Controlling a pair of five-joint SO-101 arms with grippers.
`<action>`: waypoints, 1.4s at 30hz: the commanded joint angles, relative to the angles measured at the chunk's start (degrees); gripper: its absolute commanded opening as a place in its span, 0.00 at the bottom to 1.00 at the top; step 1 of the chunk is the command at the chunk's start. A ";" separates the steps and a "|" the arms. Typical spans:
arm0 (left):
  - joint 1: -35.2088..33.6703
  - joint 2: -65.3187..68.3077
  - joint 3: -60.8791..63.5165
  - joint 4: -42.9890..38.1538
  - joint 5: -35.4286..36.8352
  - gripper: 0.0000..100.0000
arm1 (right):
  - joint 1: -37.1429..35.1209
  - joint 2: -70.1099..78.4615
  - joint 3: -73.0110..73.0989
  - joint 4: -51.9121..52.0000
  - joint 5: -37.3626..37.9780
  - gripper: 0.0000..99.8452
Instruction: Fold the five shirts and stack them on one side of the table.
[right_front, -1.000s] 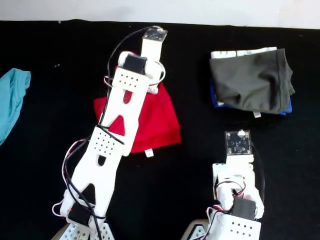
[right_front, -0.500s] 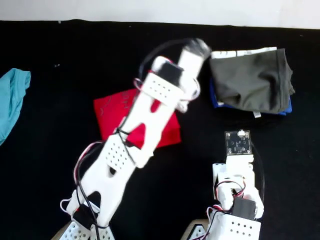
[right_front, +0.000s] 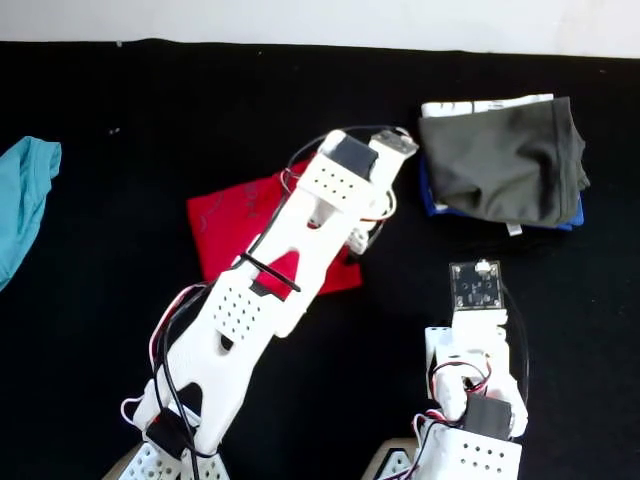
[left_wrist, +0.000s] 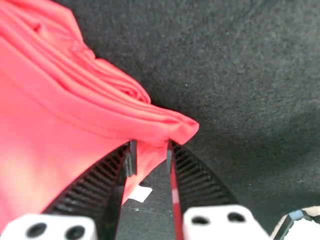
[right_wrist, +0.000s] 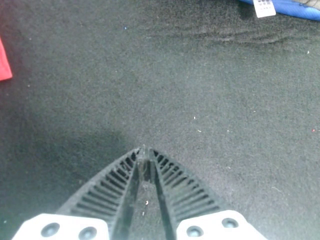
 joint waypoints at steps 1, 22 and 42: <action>1.10 -3.91 0.13 0.62 0.35 0.12 | 0.40 -0.40 7.69 -0.04 0.44 0.01; 0.22 -3.74 7.25 -5.54 0.09 0.12 | 0.40 -0.40 7.69 -0.04 0.44 0.01; -2.59 -3.82 0.92 0.18 -3.60 0.12 | 0.40 -0.40 7.69 -0.04 0.44 0.01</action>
